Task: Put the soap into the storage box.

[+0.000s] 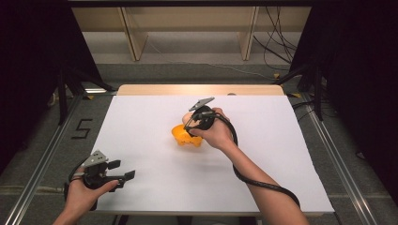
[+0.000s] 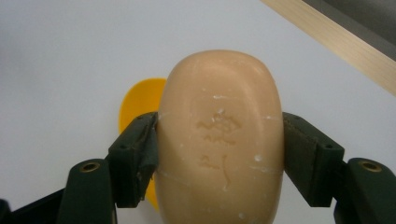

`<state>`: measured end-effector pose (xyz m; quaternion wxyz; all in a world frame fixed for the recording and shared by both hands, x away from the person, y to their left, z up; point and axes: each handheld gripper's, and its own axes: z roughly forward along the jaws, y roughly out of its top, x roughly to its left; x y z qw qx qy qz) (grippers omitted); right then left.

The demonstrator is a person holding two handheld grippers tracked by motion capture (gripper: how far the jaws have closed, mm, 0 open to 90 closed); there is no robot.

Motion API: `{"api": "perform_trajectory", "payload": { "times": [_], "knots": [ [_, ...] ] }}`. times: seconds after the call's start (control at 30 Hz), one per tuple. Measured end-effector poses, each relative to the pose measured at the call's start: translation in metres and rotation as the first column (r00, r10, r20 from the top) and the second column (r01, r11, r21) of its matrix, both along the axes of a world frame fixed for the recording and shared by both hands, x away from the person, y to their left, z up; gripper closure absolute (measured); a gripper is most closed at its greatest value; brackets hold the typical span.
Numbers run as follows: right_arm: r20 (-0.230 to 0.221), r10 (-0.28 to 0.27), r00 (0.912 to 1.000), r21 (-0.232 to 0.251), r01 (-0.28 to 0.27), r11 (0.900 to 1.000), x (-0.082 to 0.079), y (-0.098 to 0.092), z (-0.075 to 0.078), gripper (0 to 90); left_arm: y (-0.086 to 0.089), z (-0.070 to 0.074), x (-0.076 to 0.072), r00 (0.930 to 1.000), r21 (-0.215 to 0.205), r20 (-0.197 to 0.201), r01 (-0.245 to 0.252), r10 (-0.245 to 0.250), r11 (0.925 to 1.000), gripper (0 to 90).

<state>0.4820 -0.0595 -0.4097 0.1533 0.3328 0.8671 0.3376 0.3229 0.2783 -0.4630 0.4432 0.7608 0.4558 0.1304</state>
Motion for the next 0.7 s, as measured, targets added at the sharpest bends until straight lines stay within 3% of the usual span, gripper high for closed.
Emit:
{"api": "perform_trajectory", "payload": {
  "times": [0.17, 0.37, 0.4, 0.47, 0.5, 0.7],
  "knots": [
    [-0.01, 0.007, 0.9999, -0.009, -0.008, 1.0, 0.001, 0.003, -0.002, 33.2, 0.0, 0.0, 0.0, 1.0, 0.0, 0.0, 0.0, 0.0, 1.0, 20.5],
    [0.024, 0.019, 0.9995, 0.004, -0.02, 1.0, 0.003, 0.005, -0.006, 33.2, 0.0, 0.0, -0.001, 0.9999, -0.002, 0.008, -0.008, 0.008, 1.0, 20.5],
    [0.002, 0.027, 0.9996, -0.011, -0.027, 1.0, 0.003, 0.006, -0.006, 33.2, 0.0, 0.001, 0.0, 1.0, 0.001, 0.004, -0.004, 0.004, 1.0, 20.5],
    [0.027, 0.024, 0.9993, -0.012, -0.024, 1.0, 0.004, 0.007, -0.008, 33.2, 0.0, 0.001, 0.0, 1.0, -0.001, 0.006, -0.006, 0.006, 1.0, 20.5],
    [0.0, 0.021, 0.9998, -0.012, -0.021, 1.0, 0.004, 0.007, -0.007, 33.2, 0.0, 0.0, -0.001, 0.9999, -0.006, 0.007, -0.008, 0.008, 1.0, 20.5],
    [0.011, 0.025, 0.9996, -0.007, -0.025, 1.0, 0.005, 0.009, -0.011, 33.2, 0.0, 0.001, -0.001, 1.0, -0.005, 0.007, -0.006, 0.006, 1.0, 20.5]
  ]
}}
